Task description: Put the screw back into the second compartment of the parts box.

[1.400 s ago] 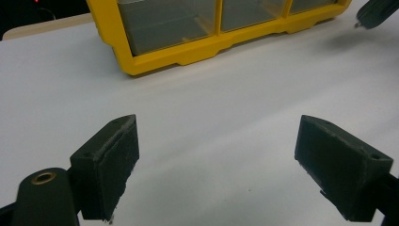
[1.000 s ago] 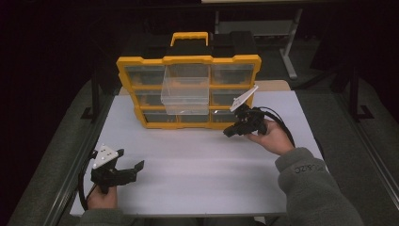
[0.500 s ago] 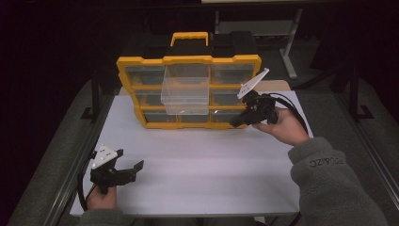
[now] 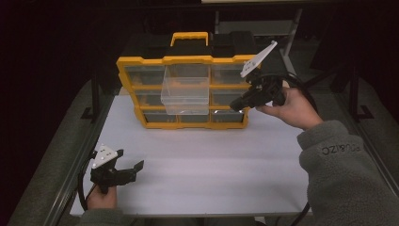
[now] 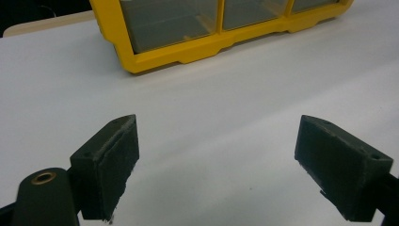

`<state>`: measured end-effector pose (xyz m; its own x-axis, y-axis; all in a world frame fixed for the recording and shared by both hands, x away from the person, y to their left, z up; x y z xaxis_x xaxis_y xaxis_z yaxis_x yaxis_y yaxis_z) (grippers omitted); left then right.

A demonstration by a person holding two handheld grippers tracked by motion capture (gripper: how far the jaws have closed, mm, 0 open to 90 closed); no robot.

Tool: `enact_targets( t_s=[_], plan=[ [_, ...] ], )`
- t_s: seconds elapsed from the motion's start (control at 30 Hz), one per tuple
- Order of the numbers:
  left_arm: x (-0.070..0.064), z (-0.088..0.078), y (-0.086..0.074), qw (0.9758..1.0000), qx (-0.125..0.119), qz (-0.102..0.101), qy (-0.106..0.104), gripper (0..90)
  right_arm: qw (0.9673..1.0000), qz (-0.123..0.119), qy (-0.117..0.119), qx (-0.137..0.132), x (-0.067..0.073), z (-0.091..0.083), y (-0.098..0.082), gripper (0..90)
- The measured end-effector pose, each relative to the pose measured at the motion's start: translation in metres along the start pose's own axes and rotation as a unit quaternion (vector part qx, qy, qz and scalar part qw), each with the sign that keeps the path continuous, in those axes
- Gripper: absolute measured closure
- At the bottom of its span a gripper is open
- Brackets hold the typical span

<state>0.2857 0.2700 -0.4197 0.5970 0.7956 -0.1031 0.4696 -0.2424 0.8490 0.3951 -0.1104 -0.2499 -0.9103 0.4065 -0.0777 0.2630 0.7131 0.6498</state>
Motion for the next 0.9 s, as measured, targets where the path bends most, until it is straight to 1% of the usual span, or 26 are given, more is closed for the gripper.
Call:
enact_targets(
  t_s=[0.07,0.1,0.17,0.2,0.23,0.3,0.33,0.37,0.4,0.47,0.53,0.6,0.63,0.67,0.73,0.77,0.8,0.9],
  plan=[
    [0.0,0.0,0.0,1.0,-0.001,0.0,0.0,13.9,1.0,-0.001,0.0,-0.002,-0.001,-0.007,0.007,86.8],
    [0.0,0.0,0.0,1.0,0.002,0.0,-0.001,13.9,1.0,-0.002,0.001,-0.005,-0.001,-0.01,0.01,86.8],
    [-0.001,0.001,0.0,1.0,-0.002,-0.002,-0.001,13.9,1.0,0.0,0.002,-0.004,-0.001,-0.016,0.018,86.8],
    [-0.001,0.001,0.0,1.0,0.002,0.0,-0.001,13.9,1.0,-0.005,0.0,-0.007,-0.002,-0.019,0.021,86.8],
    [-0.001,0.0,0.0,1.0,0.006,-0.002,-0.001,13.9,1.0,-0.004,0.0,-0.005,-0.002,-0.022,0.025,86.8],
    [0.0,0.001,0.0,1.0,0.001,-0.002,-0.001,13.9,1.0,-0.008,-0.001,-0.005,-0.002,-0.027,0.035,86.7],
    [0.0,0.001,0.0,1.0,-0.002,-0.002,-0.001,13.9,0.9999,-0.013,-0.003,-0.006,-0.003,-0.028,0.038,86.7],
    [-0.001,0.002,0.0,1.0,-0.002,-0.007,-0.002,13.9,0.9999,-0.014,-0.003,-0.008,-0.003,-0.03,0.042,86.7],
    [-0.001,0.0,0.0,1.0,0.007,-0.006,-0.001,13.9,0.9998,-0.014,-0.004,-0.01,-0.003,-0.032,0.047,86.7],
    [0.0,0.001,0.0,1.0,0.003,-0.004,-0.001,13.9,0.9996,-0.023,-0.007,-0.012,-0.003,-0.035,0.056,86.7],
    [0.0,0.001,0.001,1.0,0.005,-0.001,-0.001,13.9,0.9996,-0.025,-0.005,-0.013,-0.001,-0.037,0.066,86.7],
    [0.0,0.001,0.0,1.0,0.007,0.0,-0.001,13.9,0.9995,-0.029,-0.004,-0.013,0.0,-0.037,0.075,86.7],
    [0.001,-0.001,-0.001,0.9998,0.019,0.007,0.0,13.9,0.9993,-0.033,-0.005,-0.013,0.001,-0.036,0.08,86.7],
    [0.001,-0.001,-0.001,0.9998,0.018,0.007,0.0,13.9,0.9994,-0.033,-0.004,-0.012,0.002,-0.035,0.086,86.7],
    [0.002,0.0,0.0,1.0,0.007,0.006,0.0,13.9,0.9992,-0.039,-0.002,-0.013,0.004,-0.031,0.095,86.6],
    [0.0,0.0,0.001,1.0,-0.002,-0.003,-0.002,13.9,0.9989,-0.046,-0.002,-0.013,0.006,-0.028,0.1,86.7],
    [0.0,0.0,0.001,1.0,-0.002,-0.003,-0.002,13.9,0.9985,-0.054,-0.004,-0.01,0.008,-0.023,0.105,86.6],
    [0.0,0.001,0.0,1.0,-0.001,-0.003,-0.002,13.9,0.9979,-0.064,0.0,-0.005,0.013,-0.012,0.116,86.7]
  ],
)
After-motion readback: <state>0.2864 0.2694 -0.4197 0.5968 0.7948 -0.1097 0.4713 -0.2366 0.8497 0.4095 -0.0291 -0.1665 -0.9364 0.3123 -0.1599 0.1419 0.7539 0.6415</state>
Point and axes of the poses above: each handheld gripper's, and its own axes: z roughly forward along the jaws, y roughly out of its top, x roughly to its left, the point moved 5 cm from there along z, roughly forward along the jaws, and after that the axes turned 10 degrees about -y, right-handed, at the moved point
